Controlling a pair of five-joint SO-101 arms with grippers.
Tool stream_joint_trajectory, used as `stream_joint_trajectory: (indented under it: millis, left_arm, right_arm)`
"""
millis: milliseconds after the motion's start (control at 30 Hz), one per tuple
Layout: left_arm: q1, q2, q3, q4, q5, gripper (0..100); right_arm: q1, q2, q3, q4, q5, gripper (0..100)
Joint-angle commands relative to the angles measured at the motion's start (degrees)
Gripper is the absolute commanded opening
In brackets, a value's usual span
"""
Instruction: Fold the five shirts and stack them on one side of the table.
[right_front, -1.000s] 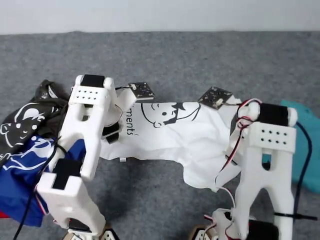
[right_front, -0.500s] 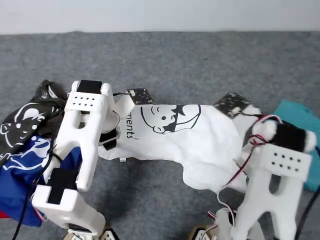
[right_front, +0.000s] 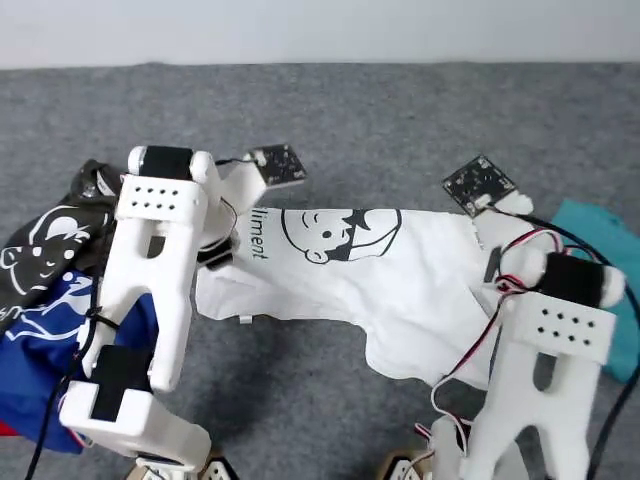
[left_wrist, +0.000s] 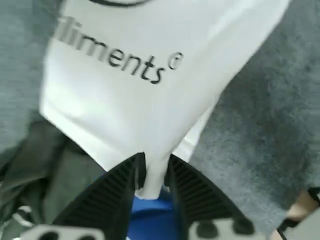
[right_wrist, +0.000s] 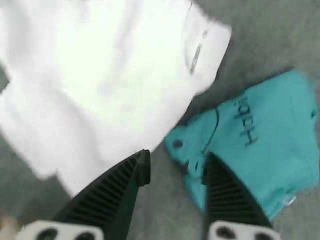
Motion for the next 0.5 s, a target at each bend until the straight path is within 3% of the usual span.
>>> stream_joint_trajectory:
  millis: [0,467]
  left_arm:
    - [-0.4,-3.2,-5.2,1.7,2.0,7]
    - [-1.3,-3.3,-10.1,1.7,2.5,7]
  right_arm:
    - [-2.7,2.2,0.3,-5.8,-2.5,6.3]
    - [-3.0,11.7,0.2,-10.1,-6.3,4.0]
